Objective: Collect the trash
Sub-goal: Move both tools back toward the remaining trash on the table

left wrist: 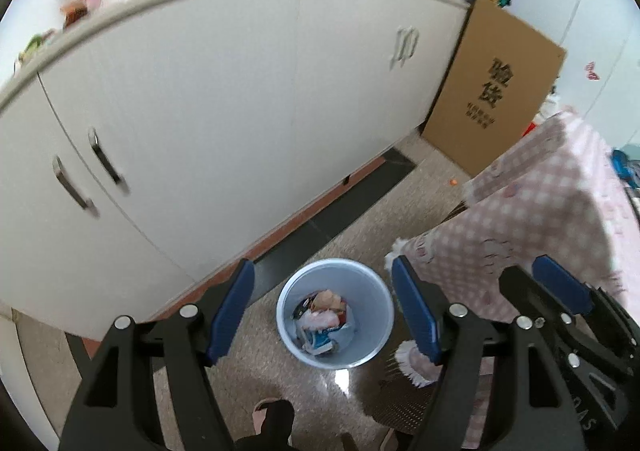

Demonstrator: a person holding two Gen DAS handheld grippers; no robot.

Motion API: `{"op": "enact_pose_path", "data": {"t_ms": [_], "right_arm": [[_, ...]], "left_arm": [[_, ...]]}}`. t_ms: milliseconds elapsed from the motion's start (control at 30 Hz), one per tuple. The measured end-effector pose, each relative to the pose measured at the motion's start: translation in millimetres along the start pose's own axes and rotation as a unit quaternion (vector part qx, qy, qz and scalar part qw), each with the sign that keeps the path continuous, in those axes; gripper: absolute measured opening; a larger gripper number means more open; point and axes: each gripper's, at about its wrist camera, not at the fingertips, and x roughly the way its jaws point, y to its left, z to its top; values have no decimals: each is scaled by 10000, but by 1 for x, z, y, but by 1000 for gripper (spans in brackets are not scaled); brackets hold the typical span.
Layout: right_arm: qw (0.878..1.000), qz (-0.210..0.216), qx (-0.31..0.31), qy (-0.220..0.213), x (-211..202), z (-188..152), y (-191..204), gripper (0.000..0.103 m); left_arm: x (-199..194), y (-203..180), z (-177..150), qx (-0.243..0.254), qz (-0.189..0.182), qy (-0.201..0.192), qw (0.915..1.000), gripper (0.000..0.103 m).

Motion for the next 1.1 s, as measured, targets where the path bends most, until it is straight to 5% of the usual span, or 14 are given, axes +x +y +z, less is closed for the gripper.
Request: {"op": "enact_pose_path", "data": {"t_ms": [400, 567, 867, 1100], "right_arm": [[9895, -553, 778, -1090, -149, -14, -91, 52], [9783, -918, 1247, -1376, -203, -31, -153, 54], [9611, -1455, 1783, -1529, -248, -37, -251, 55], [9553, -1747, 1933, -1398, -241, -18, -318, 59]], "left_arm": [[-99, -127, -3, 1016, -565, -788, 9901, 74], [-117, -197, -14, 1479, -1258, -521, 9796, 75], [-124, -333, -20, 2447, -1423, -666, 9568, 75], [-87, -406, 14, 2627, -1548, -563, 9507, 75]]}}
